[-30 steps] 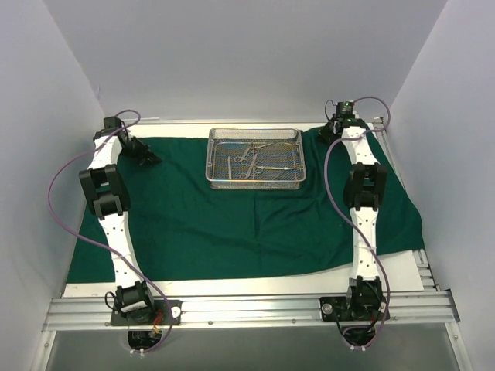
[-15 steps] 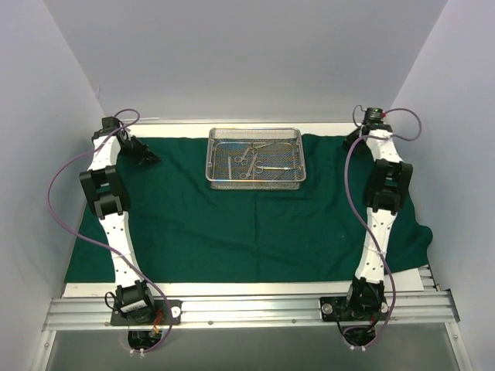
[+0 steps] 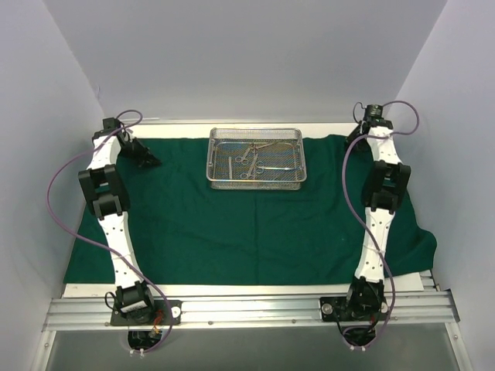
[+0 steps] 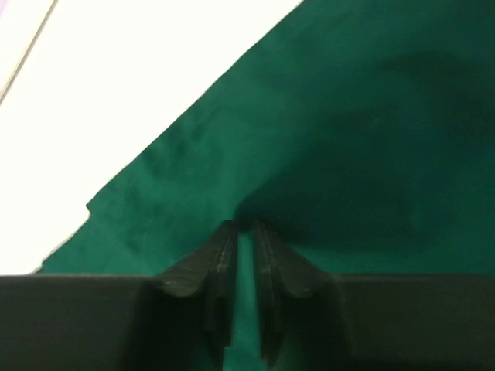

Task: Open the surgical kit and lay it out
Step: Smooth out the surgical kit at the center of the board, then pick up the container from the surgical kit, then place the container in the surgical kit.

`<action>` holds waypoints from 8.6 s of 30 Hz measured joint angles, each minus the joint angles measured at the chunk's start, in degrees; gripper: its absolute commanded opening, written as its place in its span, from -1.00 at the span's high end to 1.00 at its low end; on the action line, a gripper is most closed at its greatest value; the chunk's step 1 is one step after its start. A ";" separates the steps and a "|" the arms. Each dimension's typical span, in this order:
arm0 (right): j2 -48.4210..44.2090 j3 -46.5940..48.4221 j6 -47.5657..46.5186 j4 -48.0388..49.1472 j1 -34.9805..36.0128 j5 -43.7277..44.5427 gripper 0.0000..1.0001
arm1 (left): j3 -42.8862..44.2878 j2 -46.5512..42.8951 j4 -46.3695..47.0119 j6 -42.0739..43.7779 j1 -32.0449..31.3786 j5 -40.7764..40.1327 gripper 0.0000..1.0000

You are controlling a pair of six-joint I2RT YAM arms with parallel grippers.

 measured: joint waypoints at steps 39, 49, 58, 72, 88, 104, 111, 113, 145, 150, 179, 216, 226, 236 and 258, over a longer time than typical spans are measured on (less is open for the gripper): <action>-33.55 -54.01 1.27 5.07 7.10 7.04 1.00 | -25.00 -18.10 5.05 1.81 -1.55 2.45 0.66; -35.12 -58.21 5.33 10.58 2.86 -0.66 1.00 | -26.73 -19.50 5.77 1.62 -1.55 2.60 0.66; -41.72 -66.71 4.15 10.88 -4.87 1.14 1.00 | -29.44 -19.80 7.30 1.36 -1.57 2.80 0.66; -38.80 -46.90 -4.59 5.22 -0.66 5.07 0.79 | -29.44 -20.50 7.13 2.36 -1.73 0.20 0.66; -15.32 -23.82 -4.52 8.22 6.34 0.04 1.00 | -21.24 -17.33 10.40 4.09 -2.60 -1.16 0.80; -9.68 -18.73 -2.49 9.14 7.02 -2.23 1.00 | -6.93 -4.39 4.09 1.99 -3.32 -4.04 0.85; -7.13 -14.45 -1.66 8.59 7.02 -3.17 1.00 | -2.60 -2.05 1.29 1.55 -2.45 -3.93 0.86; -6.08 -12.55 -1.75 8.02 6.99 -3.21 1.00 | -2.60 -2.05 1.05 1.57 -2.05 -3.87 0.86; -13.00 -5.79 -7.67 0.31 10.29 -11.13 -0.80 | -17.29 -20.61 13.49 3.39 -10.36 6.23 -0.32; -13.00 -5.81 -8.79 -0.90 13.55 -12.85 -0.75 | -16.17 -19.71 14.64 2.67 -16.15 6.43 -0.30; -11.41 -7.58 -12.33 -4.02 16.81 -12.02 -0.37 | -1.33 -11.93 1.38 4.94 -24.28 -11.37 -0.25; -13.11 -8.09 -9.05 -8.63 32.83 -3.21 1.00 | -22.10 -29.94 -1.42 11.87 -14.80 -17.77 0.95; -14.71 -9.88 -2.29 -7.82 46.07 2.29 1.00 | -36.85 -39.85 -1.73 19.37 -2.19 -17.92 0.94; -14.64 -11.65 -1.73 -7.17 46.42 3.45 1.00 | -39.43 -38.10 0.48 18.97 -1.25 -16.48 0.28; -16.81 -10.16 -4.39 -6.60 42.42 -5.25 -0.47 | -37.59 -44.33 -0.24 14.91 -2.16 -25.51 -0.87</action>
